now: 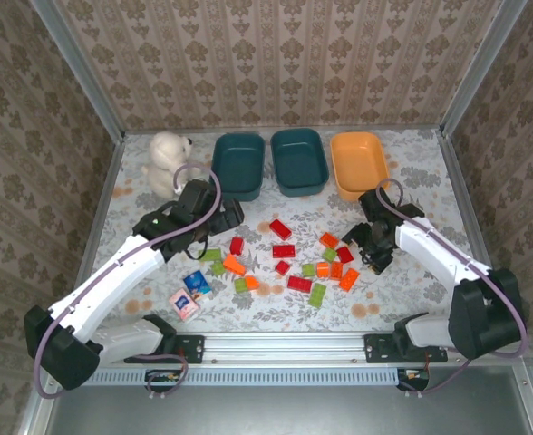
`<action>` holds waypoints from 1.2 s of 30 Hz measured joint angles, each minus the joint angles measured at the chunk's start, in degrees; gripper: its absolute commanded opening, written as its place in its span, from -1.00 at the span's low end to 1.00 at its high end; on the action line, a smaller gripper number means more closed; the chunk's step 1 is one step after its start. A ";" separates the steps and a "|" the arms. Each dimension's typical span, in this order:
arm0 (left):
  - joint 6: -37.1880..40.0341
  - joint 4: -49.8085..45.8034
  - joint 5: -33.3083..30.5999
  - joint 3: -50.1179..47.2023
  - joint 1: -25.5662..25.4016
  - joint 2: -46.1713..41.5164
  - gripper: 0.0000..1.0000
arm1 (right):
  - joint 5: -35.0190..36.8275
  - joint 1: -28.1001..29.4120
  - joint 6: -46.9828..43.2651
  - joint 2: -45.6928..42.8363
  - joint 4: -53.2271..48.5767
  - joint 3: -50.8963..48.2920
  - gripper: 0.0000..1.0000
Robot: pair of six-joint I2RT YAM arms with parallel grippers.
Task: Sort the legos into containers by color
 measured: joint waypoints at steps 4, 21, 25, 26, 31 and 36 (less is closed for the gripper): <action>0.48 1.64 1.33 -0.09 -0.61 -0.11 1.00 | -0.15 -0.09 5.73 4.15 5.18 0.02 0.56; 7.08 16.59 19.47 -6.12 -1.14 -2.47 1.00 | -3.08 -0.15 17.14 10.12 13.22 -2.03 0.36; 7.10 16.94 20.09 -6.12 -1.14 -2.47 1.00 | -4.11 -0.15 17.86 11.47 14.69 -2.03 0.31; 7.10 16.94 20.22 -6.12 -1.14 -2.45 1.00 | -4.37 -0.15 17.97 11.98 14.88 -2.03 0.31; 7.10 16.96 20.59 -6.12 -1.14 -2.43 1.00 | -4.72 -0.13 18.69 12.66 14.88 -2.03 0.25; 7.10 16.96 20.72 -6.12 -1.14 -2.43 1.00 | -4.76 -0.13 19.10 12.76 15.17 -2.03 0.24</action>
